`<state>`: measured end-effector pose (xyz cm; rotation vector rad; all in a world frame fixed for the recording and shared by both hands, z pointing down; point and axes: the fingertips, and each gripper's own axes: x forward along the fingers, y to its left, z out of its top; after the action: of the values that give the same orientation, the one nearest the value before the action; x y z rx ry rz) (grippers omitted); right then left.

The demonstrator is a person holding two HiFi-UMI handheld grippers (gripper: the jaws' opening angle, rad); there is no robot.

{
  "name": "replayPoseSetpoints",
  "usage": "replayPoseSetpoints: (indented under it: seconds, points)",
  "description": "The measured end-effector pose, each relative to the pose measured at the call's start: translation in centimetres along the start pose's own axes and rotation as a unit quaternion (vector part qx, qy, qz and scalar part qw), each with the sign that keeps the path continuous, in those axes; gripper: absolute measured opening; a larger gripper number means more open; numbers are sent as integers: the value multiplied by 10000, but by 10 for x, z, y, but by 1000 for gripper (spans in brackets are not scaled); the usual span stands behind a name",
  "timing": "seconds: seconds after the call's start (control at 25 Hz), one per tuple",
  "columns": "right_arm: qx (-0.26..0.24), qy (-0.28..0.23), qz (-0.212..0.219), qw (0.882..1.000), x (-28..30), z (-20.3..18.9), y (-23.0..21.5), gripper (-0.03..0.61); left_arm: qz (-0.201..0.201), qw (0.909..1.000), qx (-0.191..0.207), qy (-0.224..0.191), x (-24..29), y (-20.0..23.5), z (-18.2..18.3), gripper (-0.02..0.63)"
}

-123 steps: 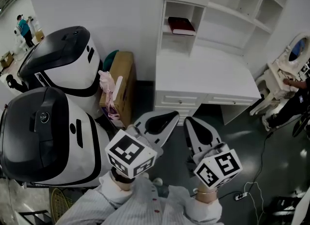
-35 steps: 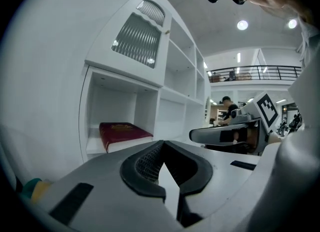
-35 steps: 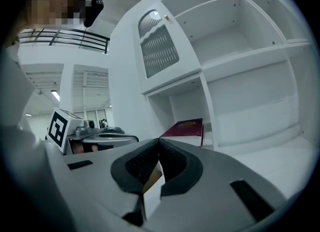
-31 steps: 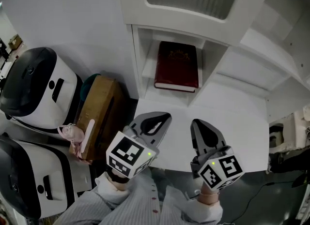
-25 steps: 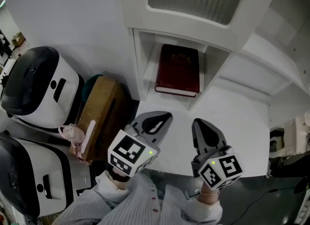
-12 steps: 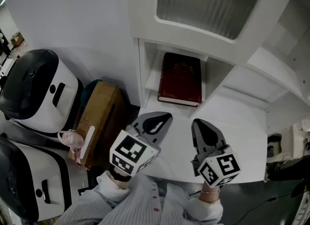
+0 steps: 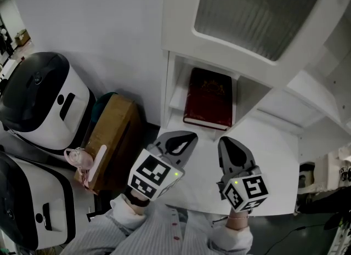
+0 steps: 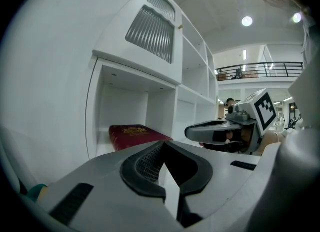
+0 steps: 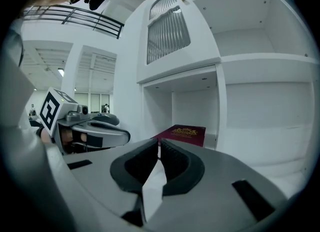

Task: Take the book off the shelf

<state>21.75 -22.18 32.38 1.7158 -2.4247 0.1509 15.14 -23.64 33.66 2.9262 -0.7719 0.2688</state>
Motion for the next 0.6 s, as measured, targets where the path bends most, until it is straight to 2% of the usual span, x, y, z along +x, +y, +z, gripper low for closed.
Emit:
replayPoseSetpoints:
  seconds: [0.32,0.44,0.6]
  points:
    - [-722,301,-123,9969,13,-5,-4,23,12,10000,24,42,-3,7,-2,10]
    - [-1059,416,7,9935,21,-3,-2,109,10,10000,-11,41,-5,11,-1,11]
    - [-1771,591,38,9824,33,-8,3,158,32,10000,25,17,-9,19,-3,10]
